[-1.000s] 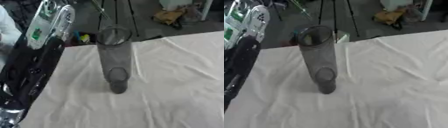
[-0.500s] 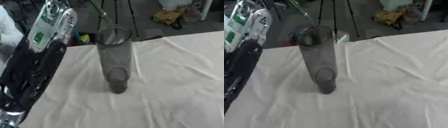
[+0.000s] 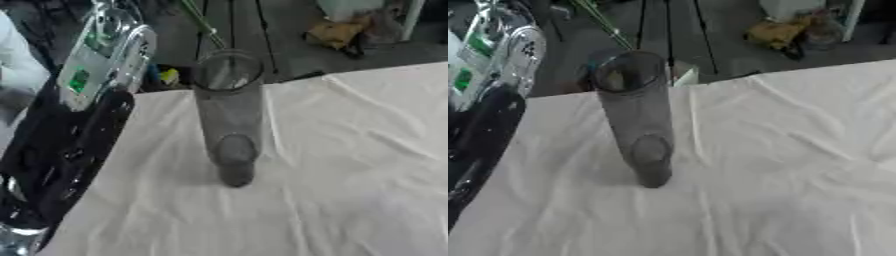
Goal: Arrange flowers into the vase.
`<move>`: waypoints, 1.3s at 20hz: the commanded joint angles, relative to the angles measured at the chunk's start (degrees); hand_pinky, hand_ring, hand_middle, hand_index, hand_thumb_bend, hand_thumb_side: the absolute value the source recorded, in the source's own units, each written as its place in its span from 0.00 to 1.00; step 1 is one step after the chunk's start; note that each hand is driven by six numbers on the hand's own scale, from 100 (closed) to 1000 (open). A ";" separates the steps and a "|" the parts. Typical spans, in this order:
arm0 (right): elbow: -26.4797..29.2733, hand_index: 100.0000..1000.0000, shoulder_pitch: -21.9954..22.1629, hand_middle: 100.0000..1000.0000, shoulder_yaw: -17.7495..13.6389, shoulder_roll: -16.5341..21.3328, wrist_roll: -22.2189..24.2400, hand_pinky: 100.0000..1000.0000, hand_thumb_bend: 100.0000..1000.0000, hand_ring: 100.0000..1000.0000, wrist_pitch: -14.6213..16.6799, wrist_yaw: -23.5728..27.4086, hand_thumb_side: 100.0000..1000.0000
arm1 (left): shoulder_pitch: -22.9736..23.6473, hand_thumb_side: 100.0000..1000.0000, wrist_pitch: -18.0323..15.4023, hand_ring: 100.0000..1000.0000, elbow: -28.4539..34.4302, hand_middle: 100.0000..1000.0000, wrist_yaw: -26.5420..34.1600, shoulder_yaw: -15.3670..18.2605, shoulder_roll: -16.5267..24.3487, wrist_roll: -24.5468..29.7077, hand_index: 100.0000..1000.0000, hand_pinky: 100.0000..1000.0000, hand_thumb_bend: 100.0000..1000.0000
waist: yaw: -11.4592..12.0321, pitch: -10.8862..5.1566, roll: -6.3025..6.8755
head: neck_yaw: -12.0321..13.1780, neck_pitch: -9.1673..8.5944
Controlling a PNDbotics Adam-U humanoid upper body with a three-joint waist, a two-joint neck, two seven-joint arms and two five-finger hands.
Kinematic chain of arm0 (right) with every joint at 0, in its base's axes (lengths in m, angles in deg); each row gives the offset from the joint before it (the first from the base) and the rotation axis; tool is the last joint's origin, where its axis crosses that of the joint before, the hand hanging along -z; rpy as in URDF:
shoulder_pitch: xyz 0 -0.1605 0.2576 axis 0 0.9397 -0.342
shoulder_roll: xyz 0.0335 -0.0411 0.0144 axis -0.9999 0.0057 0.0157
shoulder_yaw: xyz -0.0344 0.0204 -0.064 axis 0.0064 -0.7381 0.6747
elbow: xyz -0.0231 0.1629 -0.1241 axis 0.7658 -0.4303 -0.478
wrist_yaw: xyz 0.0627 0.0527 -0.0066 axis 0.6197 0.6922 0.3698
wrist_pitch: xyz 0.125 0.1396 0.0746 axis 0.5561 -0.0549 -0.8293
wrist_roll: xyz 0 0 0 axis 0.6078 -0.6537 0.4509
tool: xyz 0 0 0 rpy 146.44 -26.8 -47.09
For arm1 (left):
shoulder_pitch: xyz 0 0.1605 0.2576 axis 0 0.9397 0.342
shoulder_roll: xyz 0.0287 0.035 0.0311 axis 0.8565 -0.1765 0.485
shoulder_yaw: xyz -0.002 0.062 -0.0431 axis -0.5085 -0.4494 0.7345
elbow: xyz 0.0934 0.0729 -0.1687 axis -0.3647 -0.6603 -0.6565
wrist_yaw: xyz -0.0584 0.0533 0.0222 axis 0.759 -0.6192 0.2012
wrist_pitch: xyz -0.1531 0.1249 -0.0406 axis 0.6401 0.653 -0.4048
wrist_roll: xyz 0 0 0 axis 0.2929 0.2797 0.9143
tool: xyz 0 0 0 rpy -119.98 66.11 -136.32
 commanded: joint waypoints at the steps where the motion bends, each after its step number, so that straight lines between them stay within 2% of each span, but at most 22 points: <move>1: 1.08 0.64 -0.64 0.37 -0.23 0.78 -0.20 0.59 0.00 0.42 0.05 0.31 0.98 | -0.99 0.60 -0.03 0.00 0.51 0.00 -1.08 0.08 1.06 -0.56 0.00 0.00 0.09 | 0.05 -1.35 0.24 | -0.10 0.33; 7: 1.08 0.64 -0.20 0.38 -0.21 1.10 -0.20 0.59 0.00 0.42 0.16 0.41 0.98 | -3.02 0.56 -1.36 0.00 -0.26 0.00 -2.46 0.56 2.40 -1.27 0.00 0.00 0.12 | 0.33 -1.95 0.19 | -0.12 0.91; 10: 1.08 0.64 0.09 0.38 -0.25 1.18 -0.31 0.59 0.00 0.42 0.11 0.53 0.98 | -3.50 0.57 -0.74 0.00 0.51 0.00 -1.55 0.44 2.83 -1.64 0.00 0.00 0.12 | 0.58 -2.42 0.11 | -0.29 1.35; 21: 1.08 0.64 0.54 0.38 -0.20 1.31 -0.54 0.58 0.00 0.42 -0.29 1.45 0.97 | -3.13 0.62 7.18 0.00 4.04 0.00 4.17 0.19 3.56 -5.44 0.00 0.00 0.09 | 1.53 -4.11 -0.30 | -1.14 2.87; 26: 1.08 0.64 0.69 0.38 -0.34 1.27 -0.83 0.58 0.00 0.42 -0.57 2.06 0.97 | -3.04 0.65 10.93 0.00 3.95 0.00 7.13 0.01 3.12 -7.16 0.00 0.00 0.07 | 1.98 -4.99 -0.66 | -2.05 4.39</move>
